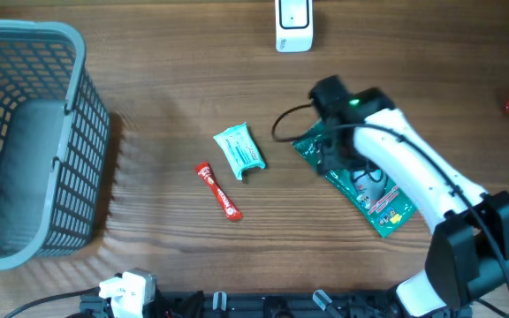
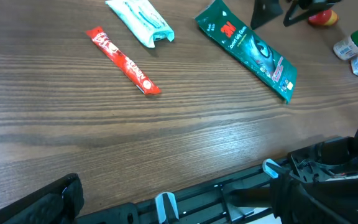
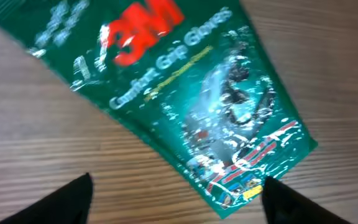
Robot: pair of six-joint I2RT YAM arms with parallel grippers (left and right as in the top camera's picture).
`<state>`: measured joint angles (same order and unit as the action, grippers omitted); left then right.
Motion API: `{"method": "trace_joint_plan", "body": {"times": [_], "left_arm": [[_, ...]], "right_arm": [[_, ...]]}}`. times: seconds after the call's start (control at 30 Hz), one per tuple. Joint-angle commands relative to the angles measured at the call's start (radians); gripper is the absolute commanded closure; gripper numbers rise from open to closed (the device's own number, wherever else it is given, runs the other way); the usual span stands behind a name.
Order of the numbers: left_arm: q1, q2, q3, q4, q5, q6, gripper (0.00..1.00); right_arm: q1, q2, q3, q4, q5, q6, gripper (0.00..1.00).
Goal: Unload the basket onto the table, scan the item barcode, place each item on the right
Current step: 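Lower the right gripper onto the green 3M glove pack and pinch it, then drag the glove pack left toward the tissue pack with the right gripper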
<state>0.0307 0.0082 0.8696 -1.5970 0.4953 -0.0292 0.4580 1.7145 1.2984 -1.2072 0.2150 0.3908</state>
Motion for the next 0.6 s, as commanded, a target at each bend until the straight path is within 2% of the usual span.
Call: {"method": "trace_joint_plan", "body": {"times": [0.0, 0.03, 0.07, 0.1, 0.13, 0.33, 0.57], "left_arm": [[-0.001, -0.003, 0.000, 0.002, 0.001, -0.002, 0.00], [-0.001, -0.003, 0.000, 0.002, 0.002, -0.002, 0.00], [-0.001, -0.003, 0.000, 0.002, 0.002, -0.002, 0.00], [-0.001, -0.003, 0.000, 0.002, 0.001, -0.002, 0.00], [-0.001, -0.003, 0.000, 0.002, 0.001, -0.002, 0.00], [-0.001, -0.003, 0.000, 0.002, 0.001, -0.002, 0.00], [-0.001, -0.003, 0.000, 0.002, 0.002, -0.002, 0.00]], "right_arm": [[0.061, -0.013, -0.050, 0.040, 0.059, 0.045, 0.30], [0.061, -0.013, -0.069, 0.051, 0.081, 0.102, 0.50], [0.055, -0.013, -0.095, 0.054, 0.131, 0.223, 0.78], [0.050, -0.013, -0.109, 0.055, 0.153, 0.278, 0.89], [0.042, -0.013, -0.127, 0.058, 0.174, 0.335, 0.95], [-0.056, -0.009, -0.265, 0.109, 0.175, 0.483, 0.95], [-0.091, -0.001, -0.357, 0.200, -0.116, 0.441, 0.95]]}}
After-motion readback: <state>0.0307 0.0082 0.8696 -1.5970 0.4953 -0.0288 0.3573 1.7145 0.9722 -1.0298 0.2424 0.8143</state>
